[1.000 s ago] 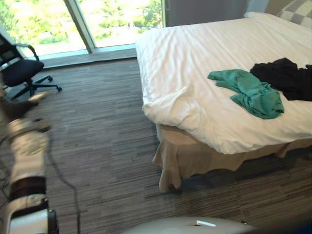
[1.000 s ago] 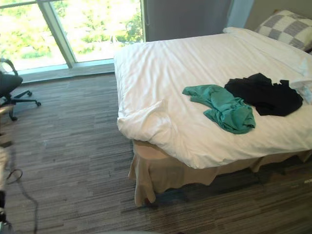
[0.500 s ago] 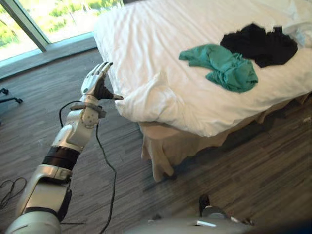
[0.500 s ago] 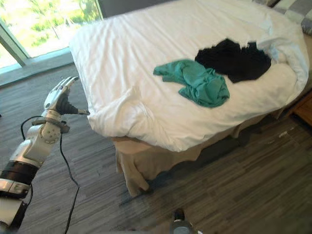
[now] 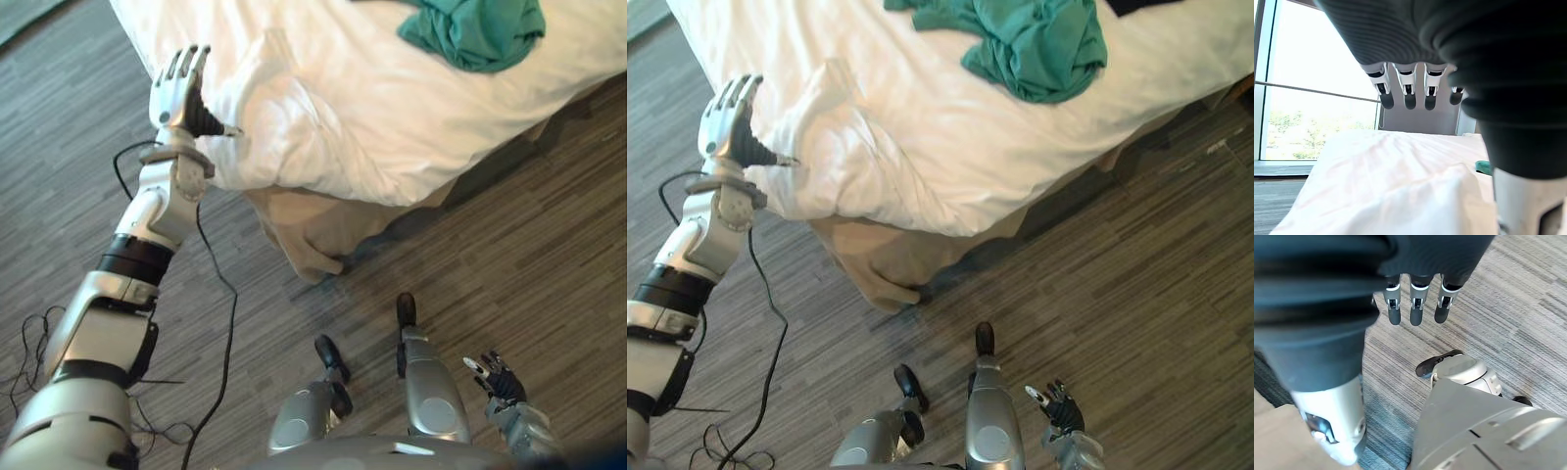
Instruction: Tidy the bed and pick cloth on bed and put in laundry
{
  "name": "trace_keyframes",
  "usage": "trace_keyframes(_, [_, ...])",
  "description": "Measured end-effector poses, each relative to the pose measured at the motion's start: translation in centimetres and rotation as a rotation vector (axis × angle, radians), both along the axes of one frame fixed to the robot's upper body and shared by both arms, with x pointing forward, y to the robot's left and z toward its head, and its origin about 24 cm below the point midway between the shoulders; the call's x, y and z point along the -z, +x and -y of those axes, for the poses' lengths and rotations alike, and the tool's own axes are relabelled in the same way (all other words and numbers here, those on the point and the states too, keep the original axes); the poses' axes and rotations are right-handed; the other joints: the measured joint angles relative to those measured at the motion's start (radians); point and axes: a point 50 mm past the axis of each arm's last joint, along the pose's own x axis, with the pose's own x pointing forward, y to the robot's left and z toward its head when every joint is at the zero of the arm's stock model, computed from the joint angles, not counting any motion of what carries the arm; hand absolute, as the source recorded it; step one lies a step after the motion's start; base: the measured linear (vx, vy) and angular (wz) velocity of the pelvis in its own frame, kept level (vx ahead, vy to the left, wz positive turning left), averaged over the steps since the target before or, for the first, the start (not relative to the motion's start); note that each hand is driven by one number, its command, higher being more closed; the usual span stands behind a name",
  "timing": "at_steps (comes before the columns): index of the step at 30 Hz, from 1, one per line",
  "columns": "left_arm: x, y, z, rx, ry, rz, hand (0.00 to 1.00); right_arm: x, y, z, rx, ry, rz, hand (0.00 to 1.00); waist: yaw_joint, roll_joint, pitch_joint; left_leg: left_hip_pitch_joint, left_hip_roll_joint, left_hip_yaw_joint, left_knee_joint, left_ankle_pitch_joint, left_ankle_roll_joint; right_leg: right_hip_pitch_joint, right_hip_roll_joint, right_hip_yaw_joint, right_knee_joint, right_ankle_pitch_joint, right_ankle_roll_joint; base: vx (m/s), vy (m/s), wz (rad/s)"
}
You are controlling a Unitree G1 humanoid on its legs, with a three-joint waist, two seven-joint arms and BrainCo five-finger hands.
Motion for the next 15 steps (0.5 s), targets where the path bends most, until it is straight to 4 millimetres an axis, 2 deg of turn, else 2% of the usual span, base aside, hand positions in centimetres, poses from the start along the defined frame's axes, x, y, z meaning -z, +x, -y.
trace_keyframes(1, [-0.3,0.0,0.1,-0.001,0.000,0.006,0.00,-0.1,0.2,-0.1,-0.002,0.003,0.011,0.00,0.002,0.000,0.001,-0.008,-0.001,0.012,0.000,0.001,-0.001,-0.019,-0.001,0.003,0.020,-0.007,-0.003,-0.02,-0.025,0.03])
trace_keyframes(2, [-0.8,0.1,0.2,-0.001,-0.001,0.020,1.00,-0.3,0.6,-0.3,-0.013,0.003,0.020,0.00,0.004,-0.003,0.004,-0.019,-0.006,0.012,-0.001,0.011,-0.004,-0.041,-0.009,0.004,0.043,-0.016,-0.005,-0.03,-0.015,0.10])
trace_keyframes(4, [-1.8,0.2,0.2,-0.018,-0.012,0.029,1.00,-0.5,1.5,-0.9,-0.028,0.017,0.041,0.00,0.005,-0.008,0.013,-0.046,-0.017,0.012,-0.003,0.034,-0.001,-0.077,-0.024,0.002,0.068,-0.025,-0.006,-0.03,-0.010,0.19])
trace_keyframes(6, [-1.8,0.5,-0.8,-0.081,-0.048,-0.034,1.00,-1.0,3.2,-1.6,-0.043,0.041,0.076,0.00,0.004,-0.010,0.031,-0.076,-0.018,0.013,-0.011,0.049,-0.001,-0.108,-0.025,0.000,0.073,-0.025,-0.004,-0.03,-0.021,0.13])
trace_keyframes(9, [0.1,1.3,-1.8,-0.153,-0.138,-0.185,1.00,-2.2,5.3,-2.2,-0.045,0.067,0.162,0.00,0.004,-0.010,0.072,-0.094,-0.009,0.013,-0.037,0.056,0.000,-0.131,-0.021,-0.012,0.068,-0.019,-0.002,-0.03,-0.012,0.08])
trace_keyframes(13, [0.0,1.6,-1.5,-0.137,-0.217,-0.166,1.00,-2.9,6.0,-2.2,-0.011,0.085,0.203,0.00,0.016,-0.019,0.079,-0.127,-0.003,0.011,-0.038,0.058,-0.002,-0.160,-0.020,-0.029,0.067,-0.005,-0.013,0.04,-0.004,0.14])
trace_keyframes(15, [1.3,1.7,-1.0,-0.126,-0.201,-0.210,1.00,-3.2,6.3,-2.4,-0.022,0.074,0.208,0.00,0.025,-0.019,0.079,-0.117,-0.004,0.014,-0.036,0.059,-0.004,-0.150,-0.027,-0.027,0.068,-0.005,-0.014,0.08,0.003,0.00])
